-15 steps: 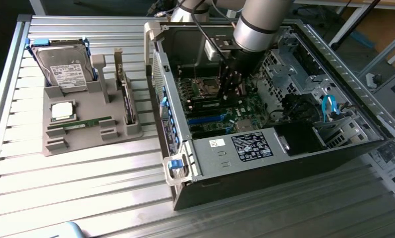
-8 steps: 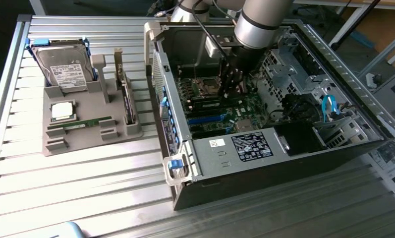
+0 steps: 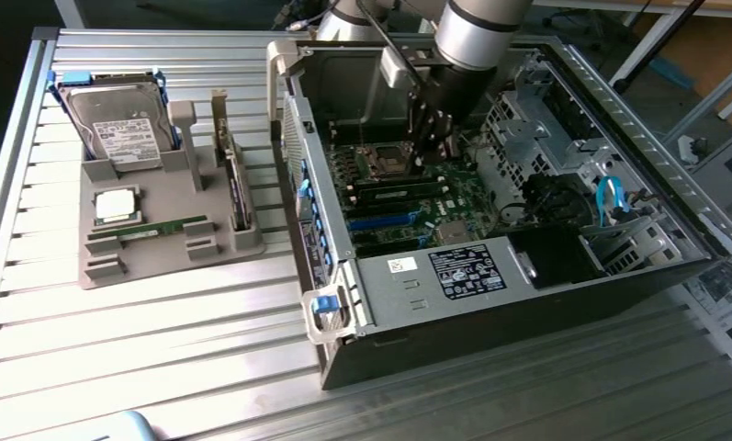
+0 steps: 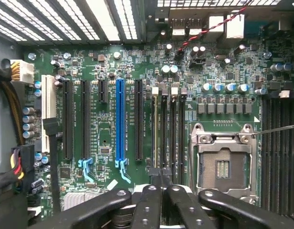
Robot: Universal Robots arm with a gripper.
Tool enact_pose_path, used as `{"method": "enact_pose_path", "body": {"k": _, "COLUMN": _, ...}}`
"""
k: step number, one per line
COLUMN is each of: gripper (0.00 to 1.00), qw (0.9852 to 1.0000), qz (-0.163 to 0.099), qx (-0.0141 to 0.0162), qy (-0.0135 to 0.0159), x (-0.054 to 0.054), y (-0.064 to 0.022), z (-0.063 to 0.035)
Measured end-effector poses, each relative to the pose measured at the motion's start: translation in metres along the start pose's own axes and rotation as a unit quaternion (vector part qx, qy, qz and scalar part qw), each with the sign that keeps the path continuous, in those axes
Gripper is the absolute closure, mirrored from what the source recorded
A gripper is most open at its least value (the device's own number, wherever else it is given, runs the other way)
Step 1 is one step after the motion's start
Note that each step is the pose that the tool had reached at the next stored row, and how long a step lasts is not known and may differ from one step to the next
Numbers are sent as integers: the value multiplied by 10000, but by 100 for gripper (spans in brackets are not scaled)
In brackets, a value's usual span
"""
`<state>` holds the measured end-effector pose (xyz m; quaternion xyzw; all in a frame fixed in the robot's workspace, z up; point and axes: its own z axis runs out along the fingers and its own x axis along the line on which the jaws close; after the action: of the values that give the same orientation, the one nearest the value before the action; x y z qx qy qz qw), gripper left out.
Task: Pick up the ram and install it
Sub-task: 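Insert the ram into the slot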
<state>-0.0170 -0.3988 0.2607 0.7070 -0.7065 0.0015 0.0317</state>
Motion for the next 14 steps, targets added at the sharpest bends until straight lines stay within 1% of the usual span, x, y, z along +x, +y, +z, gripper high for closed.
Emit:
{"method": "enact_pose_path", "body": {"k": 1, "gripper": 89, "qw": 10000, "qz": 1, "qx": 0, "qy": 22, "x": -6, "y": 1, "z": -28}}
{"method": "enact_pose_path", "body": {"k": 2, "gripper": 89, "qw": 10000, "qz": 1, "qx": 0, "qy": 33, "x": -8, "y": 2, "z": -57}}
{"method": "enact_pose_path", "body": {"k": 7, "gripper": 89, "qw": 10000, "qz": 2, "qx": 0, "qy": 39, "x": -6, "y": -2, "z": -108}}
{"method": "enact_pose_path", "body": {"k": 9, "gripper": 89, "qw": 10000, "qz": 2, "qx": -3, "qy": 42, "x": -5, "y": -22, "z": -120}}
{"method": "enact_pose_path", "body": {"k": 10, "gripper": 89, "qw": 10000, "qz": 1, "qx": -8, "qy": 41, "x": -5, "y": -49, "z": -122}}
{"method": "enact_pose_path", "body": {"k": 11, "gripper": 89, "qw": 10000, "qz": 0, "qx": -20, "qy": 42, "x": -4, "y": -89, "z": -125}}
{"method": "enact_pose_path", "body": {"k": 14, "gripper": 89, "qw": 10000, "qz": -2, "qx": -65, "qy": 44, "x": -4, "y": -212, "z": -132}}
